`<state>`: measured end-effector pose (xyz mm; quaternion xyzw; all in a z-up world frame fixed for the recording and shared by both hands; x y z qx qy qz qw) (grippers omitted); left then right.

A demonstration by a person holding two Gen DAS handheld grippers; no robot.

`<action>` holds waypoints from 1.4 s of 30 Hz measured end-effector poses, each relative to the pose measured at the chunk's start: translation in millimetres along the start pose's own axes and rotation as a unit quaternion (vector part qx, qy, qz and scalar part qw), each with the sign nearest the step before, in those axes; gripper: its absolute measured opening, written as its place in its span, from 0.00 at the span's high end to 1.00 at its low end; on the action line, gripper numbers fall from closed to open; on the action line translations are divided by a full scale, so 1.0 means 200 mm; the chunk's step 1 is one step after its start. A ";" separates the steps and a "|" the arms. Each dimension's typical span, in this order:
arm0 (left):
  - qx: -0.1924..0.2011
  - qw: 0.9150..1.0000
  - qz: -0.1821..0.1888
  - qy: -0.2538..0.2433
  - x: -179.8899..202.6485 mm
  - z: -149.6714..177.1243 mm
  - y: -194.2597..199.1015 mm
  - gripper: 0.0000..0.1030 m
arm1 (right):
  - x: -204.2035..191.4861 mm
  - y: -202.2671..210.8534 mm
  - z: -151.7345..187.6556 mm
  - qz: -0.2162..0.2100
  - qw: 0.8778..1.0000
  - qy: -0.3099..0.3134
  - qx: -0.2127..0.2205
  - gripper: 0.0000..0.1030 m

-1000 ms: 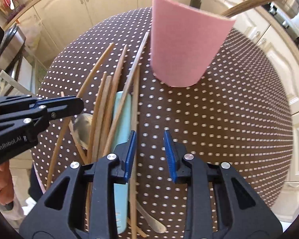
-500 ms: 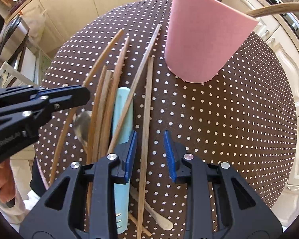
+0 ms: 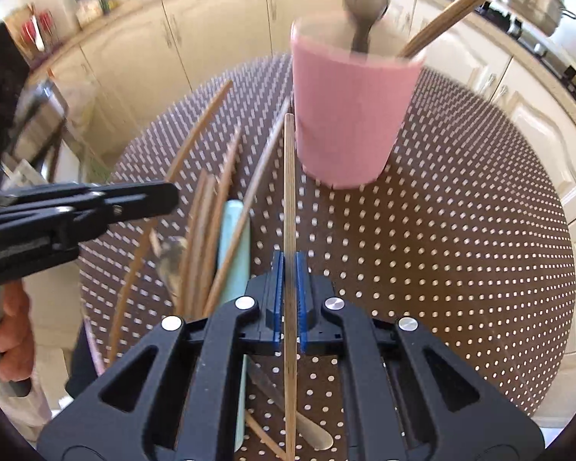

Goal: Organize utensils
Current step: 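Insert the chopstick into the pink cup and open the left tool while the right tool carries its chopstick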

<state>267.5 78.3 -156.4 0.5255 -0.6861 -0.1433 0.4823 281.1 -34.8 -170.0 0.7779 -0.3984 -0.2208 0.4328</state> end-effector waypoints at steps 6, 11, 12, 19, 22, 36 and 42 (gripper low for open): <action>0.061 0.997 0.030 -0.036 0.16 -0.07 0.14 0.95 | 0.02 0.32 -0.05 -0.031 0.990 -0.021 0.138 0.94; 0.135 0.987 0.054 -0.074 0.30 -0.20 0.25 0.95 | 0.10 0.52 -0.16 -0.033 0.963 -0.048 0.264 0.94; 0.145 0.984 0.060 -0.080 0.33 -0.24 0.26 0.95 | 0.12 0.55 -0.18 -0.033 0.957 -0.054 0.282 0.94; 0.241 0.961 0.080 -0.109 0.49 -0.49 0.30 0.95 | 0.19 0.59 -0.37 -0.010 0.913 -0.081 0.400 0.93; 0.280 0.950 0.077 -0.113 0.53 -0.58 0.30 0.95 | 0.24 0.59 -0.43 0.000 0.899 -0.091 0.429 0.93; 0.375 0.917 0.047 -0.130 0.56 -0.80 0.21 0.95 | 0.43 0.63 -0.63 0.021 0.846 -0.136 0.515 0.93; 0.365 0.922 0.041 -0.121 0.50 -0.79 0.12 0.95 | 0.42 0.57 -0.62 0.032 0.848 -0.127 0.513 0.93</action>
Point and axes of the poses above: each gripper's, at about its wrist camera, not at the fingertips, and y roughly against the way its jaws point, x to its right, z to its underside, the point moved 5 cm from there along -y, roughly the way its jaws point, and after that the axes turned 4 degrees about z, right-handed, at the moved point
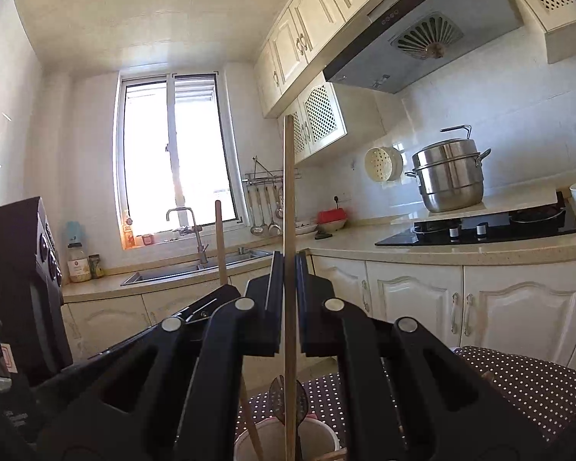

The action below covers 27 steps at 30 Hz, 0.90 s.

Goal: Organize utensils
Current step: 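Insert the chopstick into the pink cup and open the left tool while the right tool carries its chopstick, then lower the held chopstick into the pink cup and open the right tool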

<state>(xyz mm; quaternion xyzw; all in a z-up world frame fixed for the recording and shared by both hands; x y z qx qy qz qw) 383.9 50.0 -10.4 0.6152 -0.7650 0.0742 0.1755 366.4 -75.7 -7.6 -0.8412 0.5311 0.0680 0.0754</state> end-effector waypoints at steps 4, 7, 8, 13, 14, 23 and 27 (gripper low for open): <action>0.000 1.000 0.005 -0.002 -0.01 0.01 0.01 0.95 | -0.01 0.00 0.03 -0.001 1.000 0.011 -0.004 0.93; -0.015 1.000 0.000 -0.004 -0.01 0.05 0.01 0.95 | 0.00 0.00 0.05 0.003 1.000 0.008 -0.012 0.93; -0.019 1.000 0.000 -0.001 -0.01 0.06 0.01 0.95 | 0.00 0.01 0.05 0.004 1.000 0.010 -0.013 0.93; -0.036 0.999 -0.007 0.000 -0.02 0.08 0.03 0.89 | 0.01 0.05 0.06 0.012 1.000 0.018 -0.018 0.93; -0.039 0.999 -0.008 -0.003 -0.01 0.07 0.04 0.79 | 0.01 0.06 0.07 0.014 1.000 0.018 -0.020 0.93; -0.041 0.999 -0.024 -0.020 0.02 0.06 0.15 0.57 | 0.01 0.13 0.08 0.025 0.999 0.024 -0.033 0.93; -0.046 0.998 -0.038 -0.030 0.03 0.07 0.19 0.52 | 0.01 0.15 0.08 0.029 0.998 0.023 -0.042 0.93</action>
Point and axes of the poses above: each gripper's, at about its wrist camera, not at the fingertips, and y roughly against the way its jaws point, x to its right, z to its underside, the point moved 5 cm from there along -y, roughly the way its jaws point, and after that the axes turned 4 degrees about z, right-handed, at the moved point
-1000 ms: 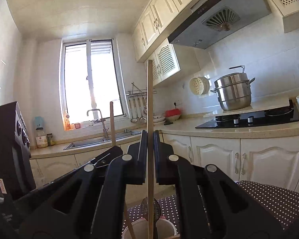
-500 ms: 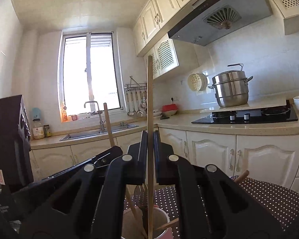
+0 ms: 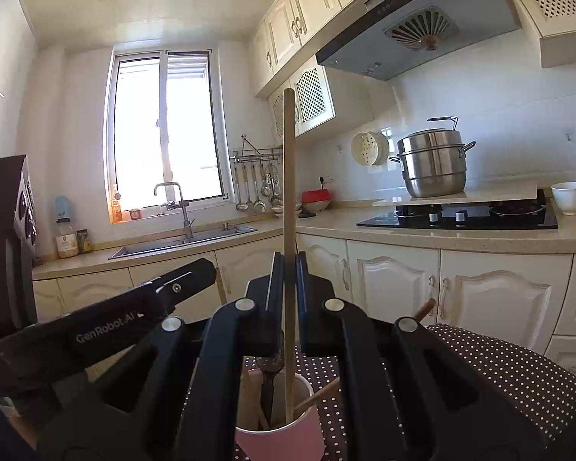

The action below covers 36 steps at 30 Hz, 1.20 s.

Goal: Organize utensils
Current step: 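Lower the held chopstick into the pink cup and open the right tool, then move both tools to the utensil pile and grasp chopsticks with the left tool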

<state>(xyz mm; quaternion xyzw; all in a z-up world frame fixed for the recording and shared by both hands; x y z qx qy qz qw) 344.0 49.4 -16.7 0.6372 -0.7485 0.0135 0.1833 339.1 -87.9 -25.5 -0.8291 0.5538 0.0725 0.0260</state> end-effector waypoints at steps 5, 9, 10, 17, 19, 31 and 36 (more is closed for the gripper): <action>-0.008 1.000 -0.009 -0.008 0.00 0.00 0.06 0.46 | -0.01 0.02 0.01 0.004 1.000 0.002 -0.010 0.93; -0.008 1.000 -0.020 -0.019 0.01 -0.01 0.11 0.39 | -0.02 0.04 0.01 0.005 1.000 0.003 -0.019 0.93; -0.007 0.999 -0.023 -0.022 0.01 -0.01 0.13 0.39 | -0.02 0.04 0.00 0.007 1.000 0.004 -0.021 0.93; 0.003 0.999 -0.029 -0.024 0.01 -0.05 0.26 0.33 | -0.06 0.12 -0.03 0.010 1.000 0.011 -0.014 0.88; 0.005 0.999 -0.031 -0.025 0.01 -0.06 0.29 0.31 | -0.08 0.15 -0.05 0.009 1.000 0.010 -0.007 0.72; -0.014 0.999 -0.038 -0.026 -0.01 -0.06 0.56 0.25 | -0.12 0.37 -0.16 0.024 0.999 0.022 0.012 0.42; -0.090 0.995 -0.046 -0.023 -0.05 0.07 0.57 0.25 | -0.10 0.42 -0.11 0.042 0.998 0.035 -0.020 0.41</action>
Point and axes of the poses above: each gripper's, at about its wrist camera, not at the fingertips, and y roughly against the way its jaws point, x to its right, z to its underside, the point moved 5 cm from there along -y, roughly the way its jaws point, and after that the axes turned 4 degrees about z, right-handed, at the moved point
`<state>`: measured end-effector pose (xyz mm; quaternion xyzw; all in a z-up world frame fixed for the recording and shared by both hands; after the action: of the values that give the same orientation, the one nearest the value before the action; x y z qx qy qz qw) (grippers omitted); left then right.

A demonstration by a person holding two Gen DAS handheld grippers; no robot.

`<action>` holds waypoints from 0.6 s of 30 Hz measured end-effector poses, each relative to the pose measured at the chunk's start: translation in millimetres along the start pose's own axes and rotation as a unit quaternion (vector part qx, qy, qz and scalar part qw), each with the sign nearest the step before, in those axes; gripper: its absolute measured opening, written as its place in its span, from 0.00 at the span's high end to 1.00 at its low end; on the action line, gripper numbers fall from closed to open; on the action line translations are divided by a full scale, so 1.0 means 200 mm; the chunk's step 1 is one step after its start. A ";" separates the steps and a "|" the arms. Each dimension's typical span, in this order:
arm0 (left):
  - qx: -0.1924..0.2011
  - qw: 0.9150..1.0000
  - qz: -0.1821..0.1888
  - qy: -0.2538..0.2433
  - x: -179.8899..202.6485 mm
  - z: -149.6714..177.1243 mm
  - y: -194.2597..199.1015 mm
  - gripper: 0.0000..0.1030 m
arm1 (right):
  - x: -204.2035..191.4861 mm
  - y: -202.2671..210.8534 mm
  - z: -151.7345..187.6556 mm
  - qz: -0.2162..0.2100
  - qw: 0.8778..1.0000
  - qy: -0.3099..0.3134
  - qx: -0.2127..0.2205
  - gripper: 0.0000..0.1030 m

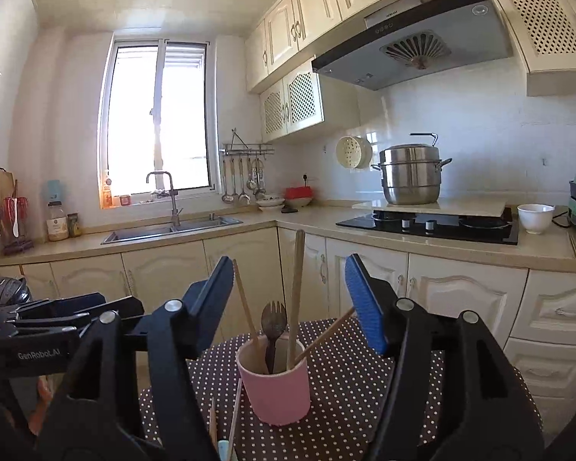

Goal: Organize utensils
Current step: 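Move both tools to the utensil pile and grasp chopsticks with the left tool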

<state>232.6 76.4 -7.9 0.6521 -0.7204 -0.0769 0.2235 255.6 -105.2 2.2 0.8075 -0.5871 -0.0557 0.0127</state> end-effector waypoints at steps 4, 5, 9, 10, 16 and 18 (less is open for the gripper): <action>-0.101 0.995 0.003 0.016 -0.05 0.18 -0.08 0.25 | 0.01 0.01 0.11 0.004 0.999 0.012 -0.048 0.41; -0.120 0.992 0.005 0.024 -0.06 0.23 -0.10 0.25 | 0.00 0.01 0.14 0.003 0.998 0.014 -0.062 0.41; -0.193 0.978 0.003 0.073 -0.16 0.42 -0.17 0.26 | -0.01 0.00 0.28 -0.002 0.993 0.024 -0.115 0.40; -0.200 0.977 -0.004 0.080 -0.18 0.44 -0.18 0.26 | -0.01 -0.01 0.32 -0.004 0.991 0.027 -0.132 0.40; -0.252 0.959 -0.016 0.128 -0.29 0.57 -0.27 0.26 | -0.07 -0.07 0.52 -0.020 0.977 0.041 -0.210 0.40; -0.263 0.955 -0.017 0.134 -0.30 0.59 -0.31 0.39 | -0.10 -0.10 0.58 -0.023 0.971 0.050 -0.231 0.40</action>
<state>241.0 105.7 -151.3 0.5866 -0.6271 -0.1789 0.4803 255.7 -74.5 -113.1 0.7979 -0.5378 -0.1499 0.2273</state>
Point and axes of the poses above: each gripper's, at about its wrist camera, not at the fingertips, and y roughly against the way its jaws point, x to its right, z to its underside, the point moved 5 cm from there along -y, roughly the way its jaws point, and after that the axes turned 4 degrees about z, right-handed, at the moved point
